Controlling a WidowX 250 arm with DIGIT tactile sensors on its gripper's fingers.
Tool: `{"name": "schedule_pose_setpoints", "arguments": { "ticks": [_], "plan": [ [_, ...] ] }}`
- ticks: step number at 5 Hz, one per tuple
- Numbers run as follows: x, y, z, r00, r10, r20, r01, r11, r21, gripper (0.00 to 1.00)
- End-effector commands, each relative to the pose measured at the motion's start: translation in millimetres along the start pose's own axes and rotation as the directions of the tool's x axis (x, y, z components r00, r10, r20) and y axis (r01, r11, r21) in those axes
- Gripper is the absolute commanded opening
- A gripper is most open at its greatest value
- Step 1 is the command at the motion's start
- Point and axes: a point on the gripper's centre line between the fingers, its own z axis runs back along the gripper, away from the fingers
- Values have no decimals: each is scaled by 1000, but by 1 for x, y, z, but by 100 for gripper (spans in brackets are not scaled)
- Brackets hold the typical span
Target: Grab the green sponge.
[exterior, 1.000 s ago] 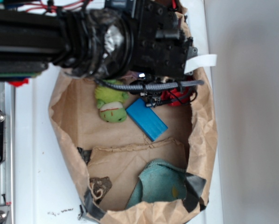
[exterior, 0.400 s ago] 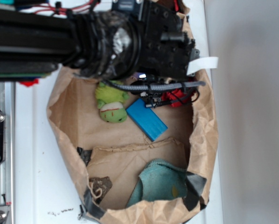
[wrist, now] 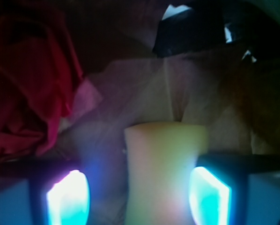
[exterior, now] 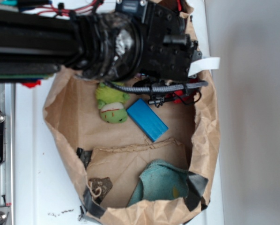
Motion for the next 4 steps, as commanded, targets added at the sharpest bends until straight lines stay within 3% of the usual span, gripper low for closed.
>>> {"name": "schedule_pose_setpoints", "arguments": {
  "ticks": [1, 4],
  "plan": [
    [3, 6, -1, 1000, 23, 21, -23, 1000, 6, 0],
    [6, 7, 1, 999, 29, 24, -30, 1000, 1, 0]
  ]
}}
